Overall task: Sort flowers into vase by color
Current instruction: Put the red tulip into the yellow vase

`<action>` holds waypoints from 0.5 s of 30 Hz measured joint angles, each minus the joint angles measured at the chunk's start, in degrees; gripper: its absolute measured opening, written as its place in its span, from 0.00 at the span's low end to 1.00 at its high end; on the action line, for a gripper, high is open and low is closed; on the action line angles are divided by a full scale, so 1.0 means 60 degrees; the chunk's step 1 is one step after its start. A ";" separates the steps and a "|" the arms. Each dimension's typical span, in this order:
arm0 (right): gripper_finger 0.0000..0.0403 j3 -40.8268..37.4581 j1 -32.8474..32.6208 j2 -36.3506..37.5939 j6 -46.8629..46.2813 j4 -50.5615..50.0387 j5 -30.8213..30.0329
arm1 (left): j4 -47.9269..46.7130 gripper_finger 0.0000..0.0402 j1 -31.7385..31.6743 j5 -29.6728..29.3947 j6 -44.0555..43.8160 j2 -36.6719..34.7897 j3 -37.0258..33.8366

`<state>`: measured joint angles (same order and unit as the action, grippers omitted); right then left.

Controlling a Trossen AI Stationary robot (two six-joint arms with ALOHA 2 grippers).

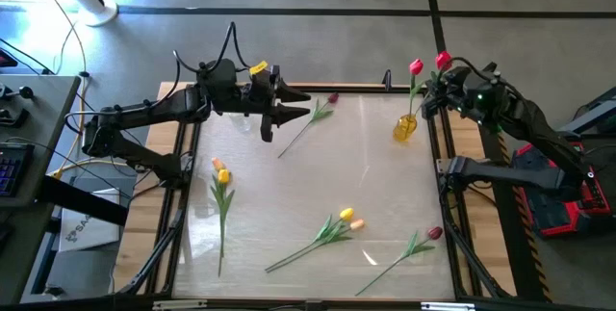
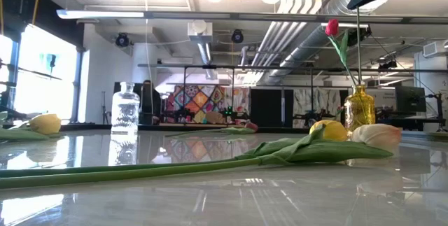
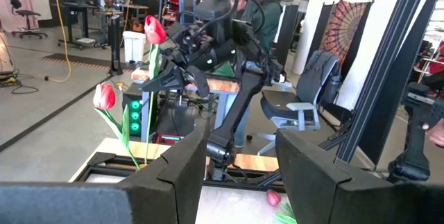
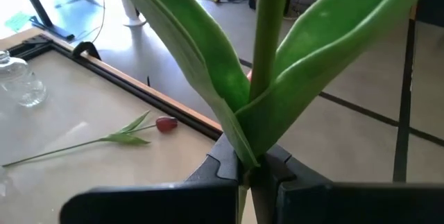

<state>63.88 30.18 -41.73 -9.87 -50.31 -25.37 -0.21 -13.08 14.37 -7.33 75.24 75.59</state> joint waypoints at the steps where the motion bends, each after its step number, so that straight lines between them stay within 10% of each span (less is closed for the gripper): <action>1: 0.00 0.0000 0.0087 -0.0014 0.0071 0.0000 0.0085 | 0.0001 0.41 0.0000 0.0000 0.0000 0.0000 0.0000; 15: 0.00 -0.2152 0.0808 0.0116 0.0154 0.1894 0.1231 | 0.0000 0.41 0.0000 0.0000 0.0000 0.0000 0.0000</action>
<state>50.96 35.02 -41.04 -8.95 -38.95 -17.99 -0.21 -13.08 14.37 -7.33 75.24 75.59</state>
